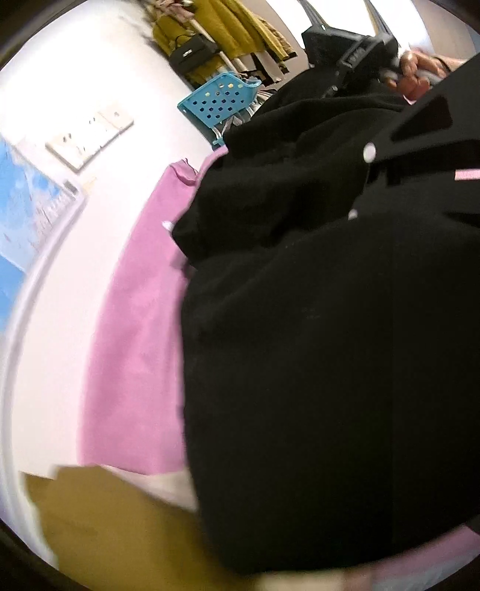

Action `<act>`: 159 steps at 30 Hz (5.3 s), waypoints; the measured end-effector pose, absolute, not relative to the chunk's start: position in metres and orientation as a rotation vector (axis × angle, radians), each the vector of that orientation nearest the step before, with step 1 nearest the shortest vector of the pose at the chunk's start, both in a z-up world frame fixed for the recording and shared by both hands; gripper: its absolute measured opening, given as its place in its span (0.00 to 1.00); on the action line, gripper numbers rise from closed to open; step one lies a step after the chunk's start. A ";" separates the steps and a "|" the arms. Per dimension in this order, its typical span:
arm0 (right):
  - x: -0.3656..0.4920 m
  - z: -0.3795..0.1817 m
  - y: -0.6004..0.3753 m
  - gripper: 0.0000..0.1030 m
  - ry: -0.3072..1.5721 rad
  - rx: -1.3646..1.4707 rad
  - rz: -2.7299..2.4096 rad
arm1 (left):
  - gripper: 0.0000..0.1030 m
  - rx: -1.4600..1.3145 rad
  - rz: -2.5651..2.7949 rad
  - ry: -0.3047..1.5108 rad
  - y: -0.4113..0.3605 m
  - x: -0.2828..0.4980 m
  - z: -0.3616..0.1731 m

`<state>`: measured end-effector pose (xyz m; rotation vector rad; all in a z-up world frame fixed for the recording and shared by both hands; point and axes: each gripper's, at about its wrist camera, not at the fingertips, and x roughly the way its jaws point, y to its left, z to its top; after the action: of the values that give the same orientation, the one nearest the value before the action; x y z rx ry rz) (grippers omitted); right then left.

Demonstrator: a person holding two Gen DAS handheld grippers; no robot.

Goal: Fold large clothes
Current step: 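Lift the black coat bundle with both grippers off the bed, then carry the coat bundle with both grippers and lower it onto the garment stack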

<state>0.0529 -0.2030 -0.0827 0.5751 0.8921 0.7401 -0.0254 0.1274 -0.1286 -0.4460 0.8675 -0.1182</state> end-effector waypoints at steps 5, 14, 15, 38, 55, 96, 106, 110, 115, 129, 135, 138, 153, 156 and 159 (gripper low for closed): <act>0.046 -0.014 -0.189 0.23 0.777 0.535 0.810 | 0.18 -0.408 -0.147 0.817 0.134 -0.024 -0.074; 0.048 0.107 -0.131 0.23 0.580 0.458 0.961 | 0.18 -0.320 -0.092 0.585 0.180 -0.053 0.050; 0.049 0.119 -0.119 0.23 0.556 0.454 0.987 | 0.19 -0.307 -0.072 0.552 0.190 -0.059 0.063; 0.042 0.161 0.178 0.23 0.474 0.348 1.431 | 0.18 -0.317 0.514 0.313 0.476 -0.153 0.139; 0.033 -0.026 0.167 0.51 0.991 0.308 1.411 | 0.23 -0.609 0.624 0.555 0.599 -0.195 -0.055; 0.075 0.006 0.217 0.20 0.844 0.093 1.235 | 0.79 -0.154 0.671 0.575 0.475 -0.152 0.012; 0.077 0.021 0.197 0.09 0.779 0.116 1.272 | 0.24 -0.142 0.720 0.835 0.505 -0.061 -0.021; 0.081 0.010 0.202 0.12 0.814 0.116 1.268 | 0.15 -0.246 0.741 0.781 0.525 -0.074 -0.011; 0.073 0.019 0.211 0.33 0.758 0.122 1.343 | 0.28 -0.212 0.814 0.751 0.528 -0.084 -0.001; 0.099 0.011 0.218 0.10 0.832 0.167 1.290 | 0.63 -0.132 0.630 0.690 0.460 -0.079 0.024; 0.112 -0.001 0.223 0.08 0.888 0.141 1.247 | 0.63 -0.183 0.715 0.724 0.488 -0.075 0.010; 0.116 -0.016 0.219 0.19 0.935 0.128 1.214 | 0.65 -0.269 0.719 0.737 0.515 -0.085 0.000; 0.092 -0.016 0.218 0.19 0.880 0.050 1.245 | 0.61 -0.343 0.756 0.751 0.543 -0.104 -0.008; 0.101 -0.017 0.212 0.15 0.880 0.111 1.219 | 0.56 -0.257 0.837 0.786 0.547 -0.093 -0.020; 0.103 -0.018 0.209 0.26 0.906 0.122 1.176 | 0.57 -0.250 0.869 0.818 0.547 -0.087 -0.026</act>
<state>0.1031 0.2095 -0.0178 0.1219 0.9060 1.1758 -0.0866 0.5474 -0.0262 -0.2505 0.8178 0.8687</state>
